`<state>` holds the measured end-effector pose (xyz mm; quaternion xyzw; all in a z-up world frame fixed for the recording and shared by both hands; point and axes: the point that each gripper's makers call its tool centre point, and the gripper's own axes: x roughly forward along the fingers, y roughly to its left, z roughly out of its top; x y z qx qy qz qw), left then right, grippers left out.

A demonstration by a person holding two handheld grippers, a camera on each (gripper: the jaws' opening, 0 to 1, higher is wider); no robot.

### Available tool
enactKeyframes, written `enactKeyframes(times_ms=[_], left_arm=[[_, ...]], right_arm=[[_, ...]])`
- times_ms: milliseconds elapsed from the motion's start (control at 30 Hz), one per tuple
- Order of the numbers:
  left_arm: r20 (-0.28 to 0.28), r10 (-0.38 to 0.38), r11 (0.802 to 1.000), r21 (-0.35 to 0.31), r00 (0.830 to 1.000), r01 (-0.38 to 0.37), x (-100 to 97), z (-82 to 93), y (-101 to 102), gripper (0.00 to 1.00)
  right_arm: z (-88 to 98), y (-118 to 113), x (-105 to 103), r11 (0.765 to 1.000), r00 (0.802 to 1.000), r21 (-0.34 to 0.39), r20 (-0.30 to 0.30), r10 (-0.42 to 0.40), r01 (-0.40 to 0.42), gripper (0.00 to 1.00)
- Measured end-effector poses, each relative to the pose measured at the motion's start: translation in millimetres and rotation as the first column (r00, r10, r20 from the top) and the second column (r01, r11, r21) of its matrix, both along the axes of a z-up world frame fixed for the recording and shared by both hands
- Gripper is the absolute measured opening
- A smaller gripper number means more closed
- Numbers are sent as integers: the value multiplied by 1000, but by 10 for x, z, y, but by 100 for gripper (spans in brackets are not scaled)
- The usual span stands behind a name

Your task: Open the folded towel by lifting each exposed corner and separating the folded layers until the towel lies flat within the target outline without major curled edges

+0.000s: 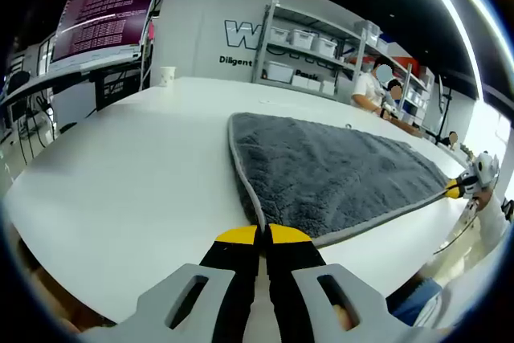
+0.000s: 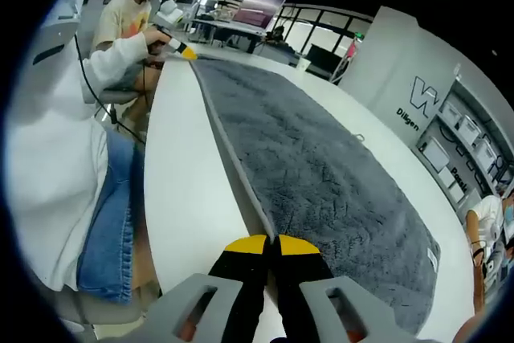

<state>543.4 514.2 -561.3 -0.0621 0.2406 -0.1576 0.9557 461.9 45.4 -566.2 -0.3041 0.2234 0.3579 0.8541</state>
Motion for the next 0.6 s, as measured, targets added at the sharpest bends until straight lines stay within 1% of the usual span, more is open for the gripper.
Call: enactKeyframes(times_ms=[67, 133, 167, 200, 233, 267, 333, 367, 400, 433, 467, 500, 533, 567, 600], left_arm=[[1, -3, 1000, -6, 1000, 3, -1, 0, -6, 3], [8, -4, 1000, -21, 1000, 4, -15, 28, 3, 7], [8, -3, 1000, -24, 1000, 3, -18, 36, 6, 10], [14, 0, 1000, -31, 1000, 0, -27, 65, 14, 15], [30, 9, 999, -43, 1000, -8, -36, 129, 30, 18], [34, 12, 999, -44, 999, -10, -38, 147, 36, 21], [62, 23, 999, -44, 998, -20, -41, 239, 56, 33], [110, 39, 999, -35, 993, -36, -44, 419, 81, 39], [146, 24, 999, -35, 989, -19, -32, 524, 51, 49], [165, 24, 998, -54, 986, -15, -32, 611, 21, 58], [180, 17, 998, -67, 983, -5, -38, 693, -16, 64], [216, -17, 996, -79, 976, 35, -49, 813, -104, 71], [226, -35, 994, -90, 974, 57, -63, 861, -155, 74], [241, -74, 988, -113, 968, 104, -99, 948, -257, 75], [253, -87, 984, -126, 964, 122, -106, 996, -293, 77]], right_arm=[[9, -11, 0, 1000, 1000, 7, -6, -2, 2, 0], [67, -31, -12, 999, 1000, 39, -6, -14, 14, 4], [81, -37, -13, 999, 1000, 44, -6, -17, 17, 6], [164, -93, -23, 997, 999, 69, 4, -46, 45, 9], [215, -129, -16, 994, 998, 84, 15, -67, 65, 13], [240, -148, -18, 993, 997, 92, 19, -78, 76, 16], [339, -220, -31, 987, 994, 121, 33, -108, 103, 23], [567, -399, -65, 967, 981, 194, 64, -182, 167, 27], [648, -483, -78, 957, 974, 215, 72, -215, 196, 31], [700, -541, -87, 949, 968, 229, 76, -238, 215, 38], [769, -635, -103, 936, 958, 247, 78, -275, 249, 43], [868, -755, -121, 917, 942, 273, 87, -325, 291, 49], [912, -810, -135, 907, 934, 285, 91, -347, 309, 52], [991, -909, -166, 893, 920, 298, 100, -380, 336, 54], [1040, -985, -190, 882, 907, 305, 107, -407, 359, 56]])
